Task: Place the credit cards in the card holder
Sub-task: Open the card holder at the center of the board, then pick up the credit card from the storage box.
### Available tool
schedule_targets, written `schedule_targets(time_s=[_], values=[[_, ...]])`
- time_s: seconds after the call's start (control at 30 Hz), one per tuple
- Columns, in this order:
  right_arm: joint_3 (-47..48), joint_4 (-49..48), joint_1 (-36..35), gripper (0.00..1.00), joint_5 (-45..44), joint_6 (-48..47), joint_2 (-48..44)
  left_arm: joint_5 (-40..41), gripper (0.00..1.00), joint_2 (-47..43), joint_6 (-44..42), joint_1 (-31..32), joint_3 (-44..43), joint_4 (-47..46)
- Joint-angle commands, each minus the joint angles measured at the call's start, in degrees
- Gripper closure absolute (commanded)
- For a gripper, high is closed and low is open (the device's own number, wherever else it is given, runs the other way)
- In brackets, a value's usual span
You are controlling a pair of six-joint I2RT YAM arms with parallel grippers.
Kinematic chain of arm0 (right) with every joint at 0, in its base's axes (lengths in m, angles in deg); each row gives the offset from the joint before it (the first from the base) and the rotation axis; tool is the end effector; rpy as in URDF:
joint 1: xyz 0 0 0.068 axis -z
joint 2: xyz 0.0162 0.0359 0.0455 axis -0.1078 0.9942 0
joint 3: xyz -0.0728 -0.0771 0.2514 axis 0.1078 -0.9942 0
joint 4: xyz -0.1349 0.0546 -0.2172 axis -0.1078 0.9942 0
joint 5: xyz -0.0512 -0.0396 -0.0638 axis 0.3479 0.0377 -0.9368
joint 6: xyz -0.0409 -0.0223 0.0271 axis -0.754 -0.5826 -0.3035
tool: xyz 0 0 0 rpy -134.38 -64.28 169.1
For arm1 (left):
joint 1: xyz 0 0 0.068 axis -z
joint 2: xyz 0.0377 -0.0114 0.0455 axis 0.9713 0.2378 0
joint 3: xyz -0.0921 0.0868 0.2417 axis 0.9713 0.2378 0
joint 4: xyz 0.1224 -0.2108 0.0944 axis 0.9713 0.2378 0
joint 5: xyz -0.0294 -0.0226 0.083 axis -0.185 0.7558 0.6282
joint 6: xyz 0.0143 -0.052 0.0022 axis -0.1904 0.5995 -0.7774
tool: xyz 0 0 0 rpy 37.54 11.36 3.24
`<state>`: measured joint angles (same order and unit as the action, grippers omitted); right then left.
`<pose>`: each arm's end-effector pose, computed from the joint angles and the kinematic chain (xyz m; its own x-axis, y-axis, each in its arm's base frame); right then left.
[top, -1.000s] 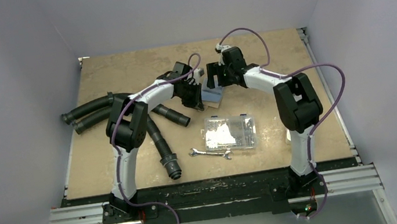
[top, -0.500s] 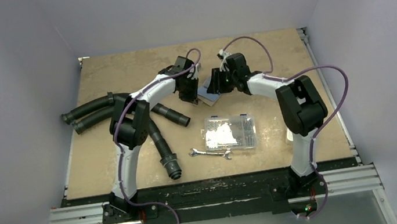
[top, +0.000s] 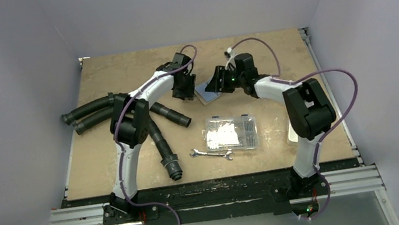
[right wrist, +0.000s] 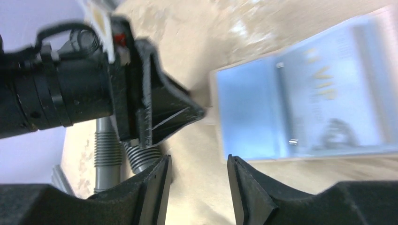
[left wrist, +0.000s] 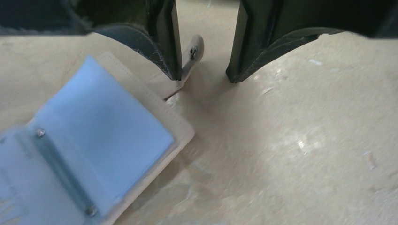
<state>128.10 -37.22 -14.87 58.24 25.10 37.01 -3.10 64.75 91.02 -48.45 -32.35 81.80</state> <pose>0.3827 0.1656 0.1842 -0.7873 0.2181 -0.5767 -0.3122 0.6655 0.6780 0.4340 -0.2293 0.1693 -0.8893 0.1521 -0.4312 0.2311 0.9633 -0.1367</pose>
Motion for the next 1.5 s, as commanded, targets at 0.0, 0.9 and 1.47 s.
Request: schedule_targets(time_s=[0.0, 0.9, 1.47], values=[[4.52, 7.60, 3.71, 0.43, -7.28, -7.42, -5.11, 4.83, 0.50, -5.50, -0.10, -0.81, 3.60, 2.16], [12.27, 22.19, 4.62, 0.47, -14.35, -14.18, -3.37, -10.69, 0.16, -24.52, 3.63, 1.41, 14.90, -7.44], [-13.32, 45.46, 27.26, 0.01, -42.75, 9.92, -49.42, -17.56, 0.11, -29.62, 5.61, 7.98, 16.22, -9.85]])
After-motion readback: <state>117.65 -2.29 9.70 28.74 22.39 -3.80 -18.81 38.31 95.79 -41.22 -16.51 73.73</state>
